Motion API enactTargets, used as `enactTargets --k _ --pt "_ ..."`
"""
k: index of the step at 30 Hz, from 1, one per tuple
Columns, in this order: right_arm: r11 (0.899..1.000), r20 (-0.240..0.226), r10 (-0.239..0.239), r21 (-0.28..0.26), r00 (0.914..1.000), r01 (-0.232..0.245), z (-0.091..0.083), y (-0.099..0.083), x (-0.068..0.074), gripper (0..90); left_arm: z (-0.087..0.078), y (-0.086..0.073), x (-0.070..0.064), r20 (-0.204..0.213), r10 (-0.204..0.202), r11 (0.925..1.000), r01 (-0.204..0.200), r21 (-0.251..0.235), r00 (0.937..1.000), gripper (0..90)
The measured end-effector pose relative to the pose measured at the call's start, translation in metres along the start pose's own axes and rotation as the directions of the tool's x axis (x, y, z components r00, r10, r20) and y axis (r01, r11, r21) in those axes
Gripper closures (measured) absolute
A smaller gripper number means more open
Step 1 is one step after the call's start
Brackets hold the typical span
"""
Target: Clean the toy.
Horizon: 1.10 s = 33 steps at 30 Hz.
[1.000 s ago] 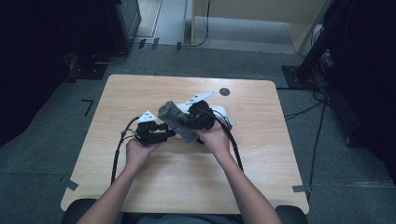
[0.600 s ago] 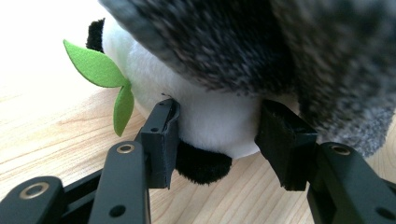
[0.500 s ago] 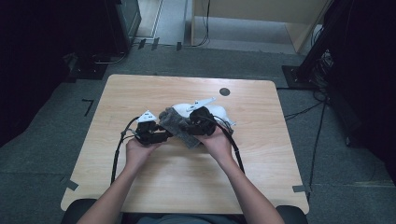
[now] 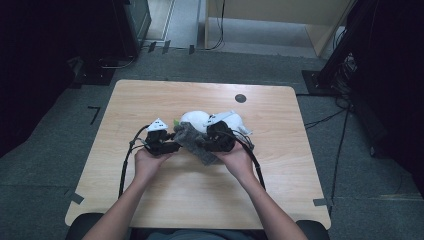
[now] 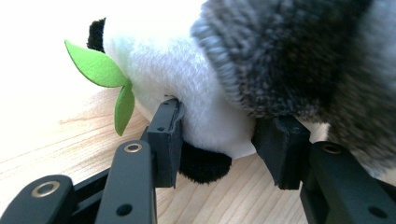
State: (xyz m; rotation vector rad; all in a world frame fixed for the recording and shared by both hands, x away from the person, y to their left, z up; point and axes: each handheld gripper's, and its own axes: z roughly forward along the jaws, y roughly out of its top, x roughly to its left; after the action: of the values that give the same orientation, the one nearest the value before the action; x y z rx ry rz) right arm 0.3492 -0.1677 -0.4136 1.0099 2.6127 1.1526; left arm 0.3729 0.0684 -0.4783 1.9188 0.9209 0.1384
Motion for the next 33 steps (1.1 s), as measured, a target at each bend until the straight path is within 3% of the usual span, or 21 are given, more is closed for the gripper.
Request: enactTargets --k 12,23,33 --pt "0.998 0.014 -0.001 0.057 0.9999 0.001 -0.007 -0.021 -0.006 75.6 0.0 0.0 -0.001 -0.004 0.014 0.9999 -0.014 -0.002 0.9999 54.8" --pt "0.997 0.024 -0.007 0.083 0.9997 0.005 -0.025 -0.037 -0.007 75.3 0.0 0.0 -0.001 -0.005 0.01 0.9999 -0.01 -0.006 0.9999 54.8" --pt "0.995 0.043 0.002 0.099 0.9991 -0.007 -0.042 -0.055 -0.017 74.5 0.001 0.0 -0.001 -0.009 0.016 0.9999 -0.016 -0.005 0.9998 54.9"
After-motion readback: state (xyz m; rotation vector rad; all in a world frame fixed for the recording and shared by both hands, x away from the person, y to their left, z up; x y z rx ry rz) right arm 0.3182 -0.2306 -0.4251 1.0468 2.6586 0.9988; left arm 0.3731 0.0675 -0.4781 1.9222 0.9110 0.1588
